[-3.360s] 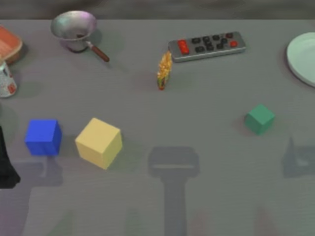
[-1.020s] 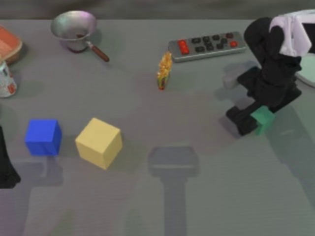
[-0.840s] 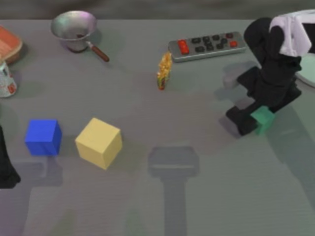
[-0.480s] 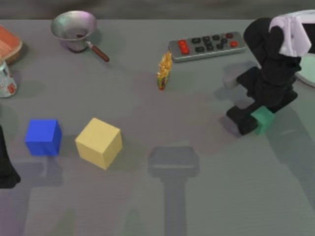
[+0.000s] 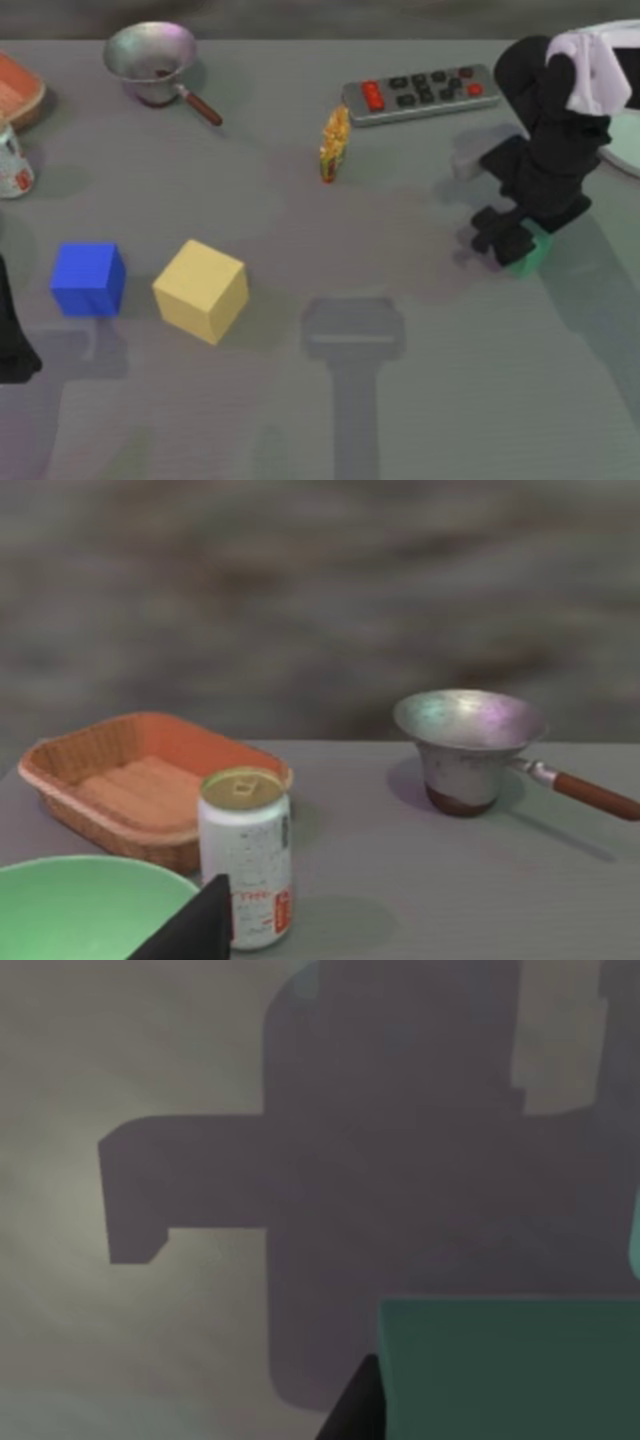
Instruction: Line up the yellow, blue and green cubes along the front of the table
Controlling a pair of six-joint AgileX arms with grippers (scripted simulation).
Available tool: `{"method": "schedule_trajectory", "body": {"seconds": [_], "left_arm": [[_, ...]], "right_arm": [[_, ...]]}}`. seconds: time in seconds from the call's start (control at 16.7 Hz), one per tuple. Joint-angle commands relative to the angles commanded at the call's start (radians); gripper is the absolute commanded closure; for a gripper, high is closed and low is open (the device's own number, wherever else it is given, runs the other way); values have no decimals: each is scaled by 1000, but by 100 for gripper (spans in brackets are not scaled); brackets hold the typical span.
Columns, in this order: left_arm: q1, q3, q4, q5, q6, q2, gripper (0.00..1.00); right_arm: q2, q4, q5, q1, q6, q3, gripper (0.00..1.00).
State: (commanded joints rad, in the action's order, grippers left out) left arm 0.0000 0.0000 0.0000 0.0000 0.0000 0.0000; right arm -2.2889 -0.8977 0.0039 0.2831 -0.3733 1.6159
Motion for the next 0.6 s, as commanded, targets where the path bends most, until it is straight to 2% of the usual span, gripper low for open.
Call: {"method": "schedule_trajectory", "body": {"seconds": [0.36, 0.42, 0.6], "left_arm": [[0, 0, 0, 0, 0, 0, 0], [0, 0, 0, 0, 0, 0, 0], [0, 0, 0, 0, 0, 0, 0]], "right_arm": [[0, 0, 0, 0, 0, 0, 100], [35, -15, -11, -1, 9, 8, 100], [46, -56, -12, 3, 6, 41, 100]]}}
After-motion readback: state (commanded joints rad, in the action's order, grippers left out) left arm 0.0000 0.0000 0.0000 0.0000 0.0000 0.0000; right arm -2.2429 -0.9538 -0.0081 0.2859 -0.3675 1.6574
